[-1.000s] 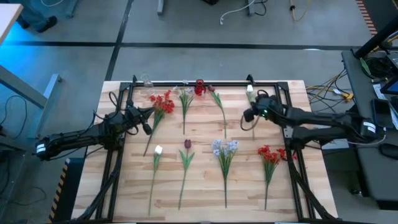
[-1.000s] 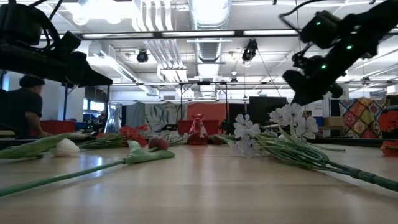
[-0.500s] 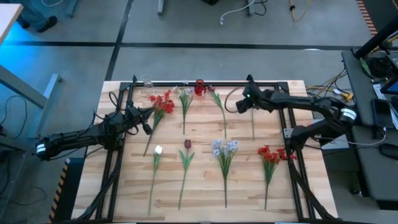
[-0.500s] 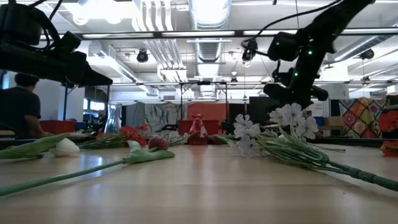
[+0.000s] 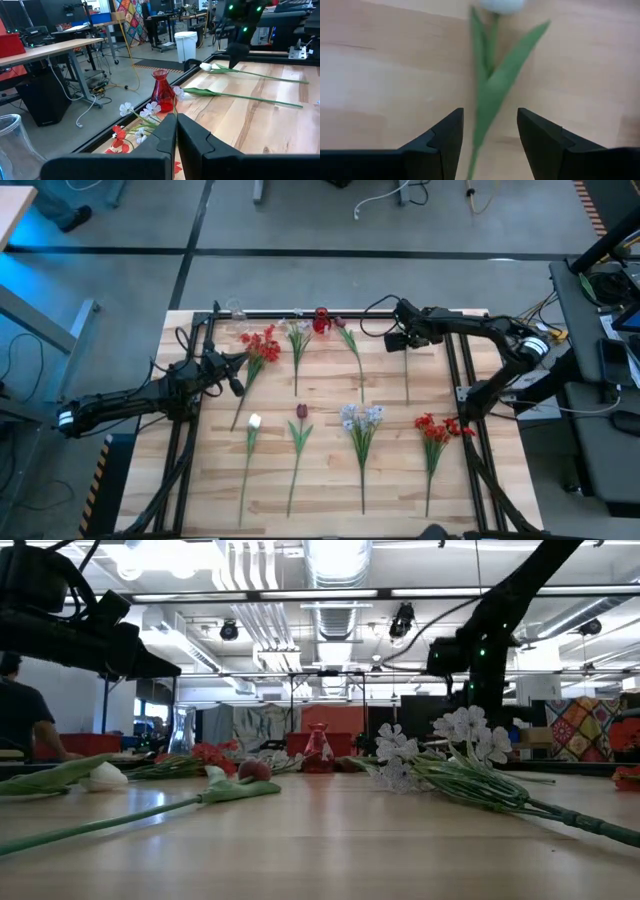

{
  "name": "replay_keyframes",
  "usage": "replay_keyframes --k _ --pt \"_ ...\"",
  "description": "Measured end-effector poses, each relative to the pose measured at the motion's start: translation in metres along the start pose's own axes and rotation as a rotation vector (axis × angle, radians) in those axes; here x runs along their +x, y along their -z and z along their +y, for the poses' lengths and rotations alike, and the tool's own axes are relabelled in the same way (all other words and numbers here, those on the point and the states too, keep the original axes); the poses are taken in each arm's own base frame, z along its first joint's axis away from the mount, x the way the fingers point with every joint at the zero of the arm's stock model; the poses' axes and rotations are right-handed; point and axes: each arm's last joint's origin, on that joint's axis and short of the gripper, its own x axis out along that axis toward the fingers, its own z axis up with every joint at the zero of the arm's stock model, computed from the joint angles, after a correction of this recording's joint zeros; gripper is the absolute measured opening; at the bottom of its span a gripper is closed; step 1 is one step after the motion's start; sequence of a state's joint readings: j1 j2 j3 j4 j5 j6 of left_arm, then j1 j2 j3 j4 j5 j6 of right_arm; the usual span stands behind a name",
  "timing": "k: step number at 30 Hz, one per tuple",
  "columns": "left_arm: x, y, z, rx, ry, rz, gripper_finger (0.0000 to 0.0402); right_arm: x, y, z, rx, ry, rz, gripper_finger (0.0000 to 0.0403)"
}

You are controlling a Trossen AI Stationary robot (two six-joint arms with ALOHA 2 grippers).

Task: Sort flowers into vase by color
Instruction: Put the top white flower into the red vase

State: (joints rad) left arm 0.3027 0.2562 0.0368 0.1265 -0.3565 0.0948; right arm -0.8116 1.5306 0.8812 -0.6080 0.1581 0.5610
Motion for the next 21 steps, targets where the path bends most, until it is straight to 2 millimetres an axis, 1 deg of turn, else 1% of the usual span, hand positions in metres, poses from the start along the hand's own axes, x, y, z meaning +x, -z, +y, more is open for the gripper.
replay_keyframes --k 5,9,12,19,21 --pt "0.0 0.0 0.0 0.0 0.0 0.0 0.0 0.016 -0.011 0.0 0.023 0.012 0.012 0.0165" --pt "0.0 0.0 0.0 0.0 0.0 0.0 0.0 0.023 -0.021 0.004 0.033 0.009 0.018 0.0144" --pt "0.0 0.0 0.0 0.0 0.0 0.0 0.0 0.025 -0.028 0.008 0.027 0.008 0.017 0.0115" --pt "0.0 0.0 0.0 0.0 0.0 0.0 0.0 0.028 -0.035 0.013 -0.001 -0.015 0.027 0.0021" --pt "0.0 0.0 0.0 0.0 0.0 0.0 0.0 0.024 -0.037 0.014 -0.008 -0.023 0.019 0.0015"
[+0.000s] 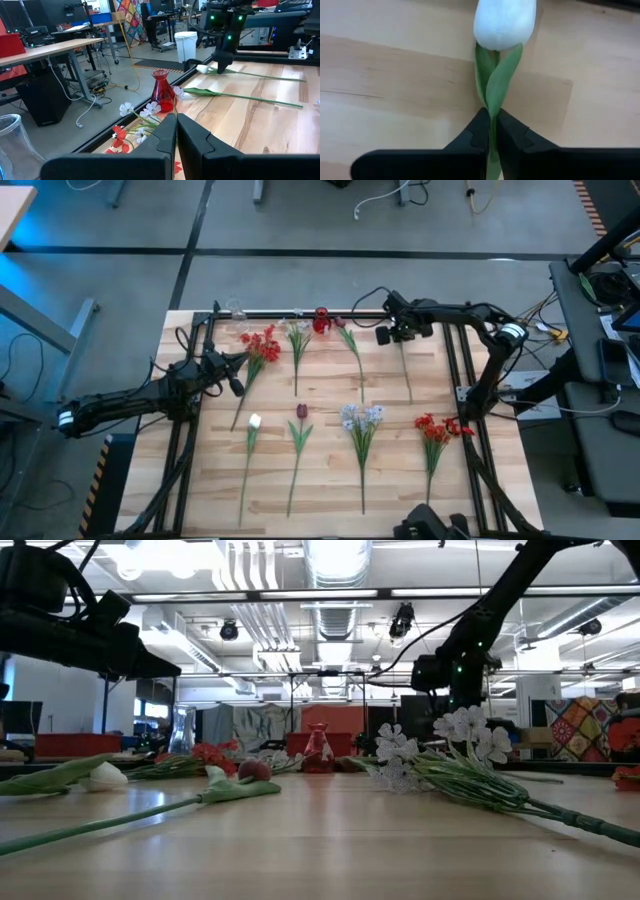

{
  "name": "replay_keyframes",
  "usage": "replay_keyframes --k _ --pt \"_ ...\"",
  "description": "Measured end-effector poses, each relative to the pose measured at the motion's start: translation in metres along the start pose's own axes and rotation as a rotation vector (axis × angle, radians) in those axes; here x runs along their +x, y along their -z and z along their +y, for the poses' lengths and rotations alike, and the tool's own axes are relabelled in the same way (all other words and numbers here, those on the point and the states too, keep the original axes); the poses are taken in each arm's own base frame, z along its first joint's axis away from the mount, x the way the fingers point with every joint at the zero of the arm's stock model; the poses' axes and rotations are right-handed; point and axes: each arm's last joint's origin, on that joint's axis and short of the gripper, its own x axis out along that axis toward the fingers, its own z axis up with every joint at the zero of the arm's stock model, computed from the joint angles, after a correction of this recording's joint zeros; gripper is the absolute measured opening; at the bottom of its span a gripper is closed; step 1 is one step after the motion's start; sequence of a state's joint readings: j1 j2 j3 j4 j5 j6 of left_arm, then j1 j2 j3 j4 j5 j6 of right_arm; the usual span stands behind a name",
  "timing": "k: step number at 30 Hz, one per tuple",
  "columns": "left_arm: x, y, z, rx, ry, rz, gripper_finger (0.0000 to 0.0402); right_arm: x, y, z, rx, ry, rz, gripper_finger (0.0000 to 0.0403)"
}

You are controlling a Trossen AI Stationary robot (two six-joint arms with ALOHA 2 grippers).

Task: Sort flowers into vase by color
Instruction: Put the top white flower into the red vase

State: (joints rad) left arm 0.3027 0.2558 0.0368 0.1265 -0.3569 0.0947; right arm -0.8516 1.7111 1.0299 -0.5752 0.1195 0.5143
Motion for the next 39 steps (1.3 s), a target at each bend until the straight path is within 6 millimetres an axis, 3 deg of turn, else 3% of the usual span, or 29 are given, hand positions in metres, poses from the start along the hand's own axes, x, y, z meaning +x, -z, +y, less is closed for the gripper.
replay_keyframes --k 6,13,19,26,39 --pt "0.0 0.0 0.0 0.0 0.0 0.0 0.0 -0.044 -0.015 0.017 -0.04 -0.109 -0.163 0.0014" --pt "0.0 0.0 0.0 0.0 0.0 0.0 0.0 -0.118 -0.024 0.07 -0.221 -0.388 -0.577 0.0013" --pt "0.0 0.0 0.0 0.0 0.0 0.0 0.0 -0.161 -0.03 0.105 -0.299 -0.603 -0.929 0.0013" --pt "0.0 0.0 0.0 0.0 0.0 0.0 0.0 -0.163 -0.049 0.125 -0.307 -0.715 -1.19 0.0013" --pt "0.0 0.0 0.0 0.0 0.0 0.0 0.0 -0.169 -0.084 0.147 -0.362 -0.673 -1.318 0.0013"
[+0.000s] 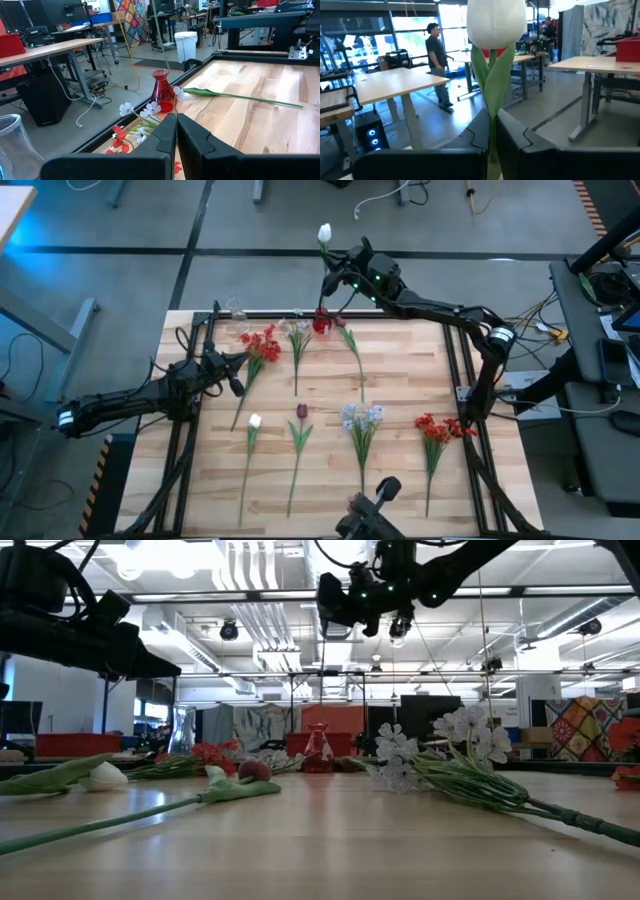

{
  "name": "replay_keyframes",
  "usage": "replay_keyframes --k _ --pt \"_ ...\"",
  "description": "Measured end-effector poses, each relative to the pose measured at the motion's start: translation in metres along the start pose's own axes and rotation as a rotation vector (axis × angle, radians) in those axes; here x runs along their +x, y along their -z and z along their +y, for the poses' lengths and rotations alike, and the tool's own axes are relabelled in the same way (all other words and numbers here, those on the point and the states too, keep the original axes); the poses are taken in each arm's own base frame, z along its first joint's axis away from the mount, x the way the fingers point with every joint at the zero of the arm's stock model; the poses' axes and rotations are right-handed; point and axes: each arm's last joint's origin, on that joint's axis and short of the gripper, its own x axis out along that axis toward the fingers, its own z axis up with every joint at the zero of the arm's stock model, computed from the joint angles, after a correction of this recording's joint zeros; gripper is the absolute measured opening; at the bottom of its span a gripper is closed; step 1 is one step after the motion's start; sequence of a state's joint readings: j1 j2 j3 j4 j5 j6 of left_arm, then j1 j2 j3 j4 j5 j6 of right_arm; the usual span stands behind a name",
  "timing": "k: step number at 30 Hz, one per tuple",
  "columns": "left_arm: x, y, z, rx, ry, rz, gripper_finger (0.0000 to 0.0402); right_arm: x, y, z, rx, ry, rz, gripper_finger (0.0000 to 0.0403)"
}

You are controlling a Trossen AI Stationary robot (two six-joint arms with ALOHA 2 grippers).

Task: Sort flowers into vase by color
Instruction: Put the top white flower into the red vase

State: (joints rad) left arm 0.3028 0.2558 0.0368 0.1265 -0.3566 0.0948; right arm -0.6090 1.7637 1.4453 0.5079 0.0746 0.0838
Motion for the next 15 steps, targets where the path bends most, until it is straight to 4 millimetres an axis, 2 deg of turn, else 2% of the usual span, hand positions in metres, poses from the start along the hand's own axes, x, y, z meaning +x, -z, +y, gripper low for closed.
replay_keyframes --k 7,15 --pt "0.0 0.0 0.0 0.0 0.0 0.0 0.0 0.01 0.007 0.0 -0.035 0.005 0.006 0.0013" --pt "0.0 0.0 0.0 0.0 0.0 0.0 0.0 0.017 0.028 -0.001 -0.107 0.003 0.055 0.0013"
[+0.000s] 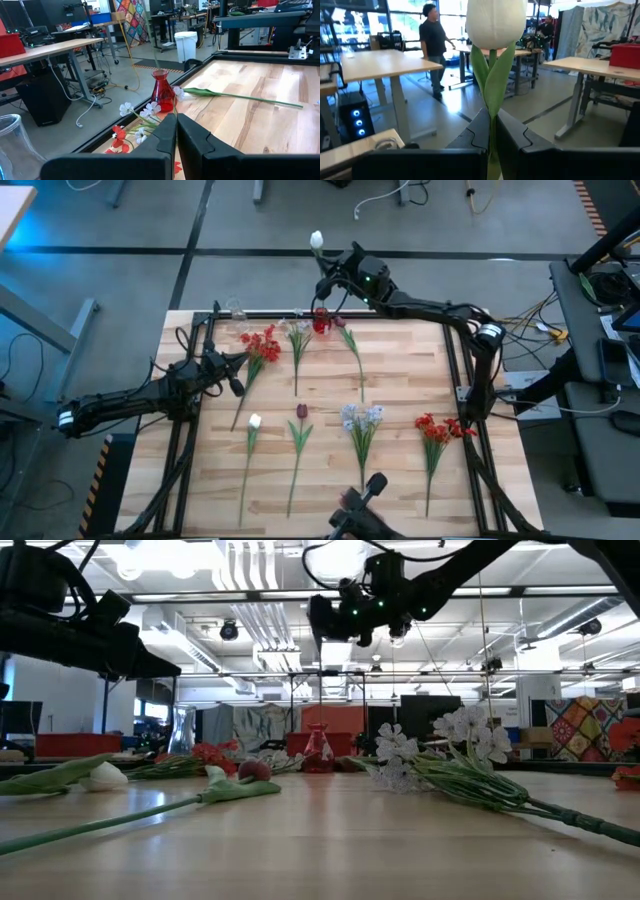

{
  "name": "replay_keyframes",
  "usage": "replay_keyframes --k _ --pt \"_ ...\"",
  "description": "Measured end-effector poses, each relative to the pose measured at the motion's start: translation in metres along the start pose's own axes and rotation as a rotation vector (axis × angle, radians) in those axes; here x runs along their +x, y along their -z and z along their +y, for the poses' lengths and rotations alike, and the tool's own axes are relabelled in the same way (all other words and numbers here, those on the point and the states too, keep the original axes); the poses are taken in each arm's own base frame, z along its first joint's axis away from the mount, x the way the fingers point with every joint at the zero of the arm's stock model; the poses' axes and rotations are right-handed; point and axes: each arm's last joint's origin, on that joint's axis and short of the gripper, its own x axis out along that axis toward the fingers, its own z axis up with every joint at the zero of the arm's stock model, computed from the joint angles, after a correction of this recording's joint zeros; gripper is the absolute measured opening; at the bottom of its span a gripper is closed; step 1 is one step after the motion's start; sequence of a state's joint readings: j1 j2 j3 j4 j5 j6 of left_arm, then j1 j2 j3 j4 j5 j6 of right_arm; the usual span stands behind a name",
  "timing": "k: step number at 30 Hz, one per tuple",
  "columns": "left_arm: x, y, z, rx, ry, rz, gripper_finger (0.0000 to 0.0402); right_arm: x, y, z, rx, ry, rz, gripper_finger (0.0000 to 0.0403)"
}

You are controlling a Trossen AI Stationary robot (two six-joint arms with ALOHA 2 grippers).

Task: Sort flowers into vase by color
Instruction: Put the top white flower into the red vase

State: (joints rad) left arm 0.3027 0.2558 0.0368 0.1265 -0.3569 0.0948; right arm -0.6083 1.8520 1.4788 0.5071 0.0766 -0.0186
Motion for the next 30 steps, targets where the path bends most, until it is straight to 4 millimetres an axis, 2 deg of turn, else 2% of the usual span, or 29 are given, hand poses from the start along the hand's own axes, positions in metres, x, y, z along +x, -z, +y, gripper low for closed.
replay_keyframes --k 5,14,23,30 --pt "0.0 0.0 0.0 0.0 0.0 0.0 0.0 0.003 0.014 0.001 -0.025 -0.009 0.07 0.0013" --pt "0.0 0.0 0.0 0.0 0.0 0.0 0.0 0.001 0.027 0.001 -0.036 -0.013 0.21 0.0018" --pt "0.0 0.0 0.0 0.0 0.0 0.0 0.0 -0.003 0.034 0.001 -0.058 -0.019 0.323 0.0106" --pt "0.0 0.0 0.0 0.0 0.0 0.0 0.0 -0.007 0.03 0.001 -0.062 -0.021 0.349 0.016"
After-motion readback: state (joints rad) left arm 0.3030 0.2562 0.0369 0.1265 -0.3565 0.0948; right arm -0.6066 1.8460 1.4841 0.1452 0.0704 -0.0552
